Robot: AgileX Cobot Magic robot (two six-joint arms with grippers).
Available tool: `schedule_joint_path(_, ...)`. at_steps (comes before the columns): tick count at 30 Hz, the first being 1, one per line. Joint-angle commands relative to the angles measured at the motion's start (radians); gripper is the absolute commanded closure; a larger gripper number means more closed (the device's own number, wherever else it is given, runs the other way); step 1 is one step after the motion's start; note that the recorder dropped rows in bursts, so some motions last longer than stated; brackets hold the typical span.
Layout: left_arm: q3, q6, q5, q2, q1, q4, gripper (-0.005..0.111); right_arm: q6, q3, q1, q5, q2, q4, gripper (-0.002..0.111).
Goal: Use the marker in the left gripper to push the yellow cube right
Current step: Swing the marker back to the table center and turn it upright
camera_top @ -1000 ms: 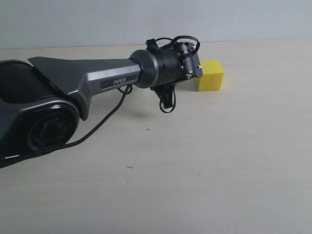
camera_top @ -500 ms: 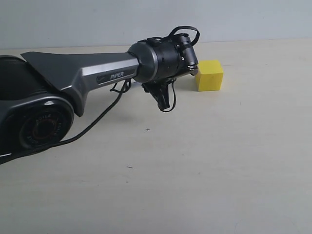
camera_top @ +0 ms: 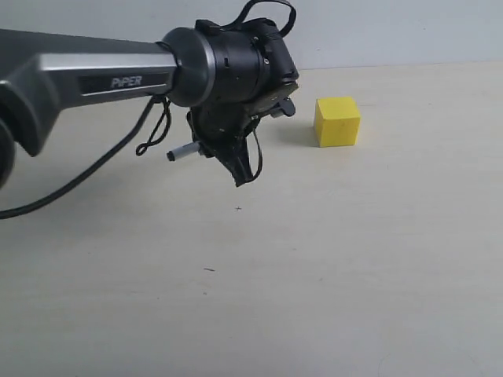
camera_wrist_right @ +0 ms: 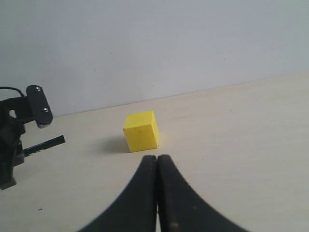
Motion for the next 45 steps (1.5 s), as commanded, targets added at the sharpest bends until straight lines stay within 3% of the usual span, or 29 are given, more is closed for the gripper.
schedule_joint_path(1, 0.16, -0.033, -0.061, -0.125, -0.004, -0.047, 0.107, 0.0, 0.004, 0.0, -0.006, -0.003, 0.002, 0.108)
schedule_joint_path(10, 0.43, -0.156, -0.245, -0.331, -0.004, -0.164, 0.107, 0.0, 0.004, 0.0, -0.006, -0.003, 0.002, 0.108)
schedule_joint_path(16, 0.512, -0.19, -0.378, -0.383, -0.004, -0.519, 0.107, 0.0, 0.004, 0.0, -0.006, -0.003, 0.002, 0.108)
schedule_joint_path(21, 0.514, -0.517, -0.357, -0.383, -0.004, -0.6, 0.107, 0.0, 0.004, 0.0, -0.006, -0.003, 0.002, 0.108)
schedule_joint_path(27, 0.514, -0.602, -0.419, -0.381, -0.002, -0.598, 0.107, 0.0, 0.004, 0.0, -0.006, -0.003, 0.002, 0.108)
schedule_joint_path(34, 0.514, -0.717, -0.645, -0.378, -0.002, -0.602, 0.107, 0.0, 0.004, 0.0, -0.006, -0.003, 0.002, 0.108)
schedule_joint_path(40, 0.426, -0.777, -0.528, -0.318, 0.057, -0.602, 0.107, 0.0, 0.004, 0.0, -0.006, -0.003, 0.002, 0.108)
schedule_joint_path(45, 0.351, -0.752, -0.444, -0.264, 0.068, -0.602, 0.107, 0.0, 0.004, 0.0, -0.006, -0.003, 0.002, 0.108)
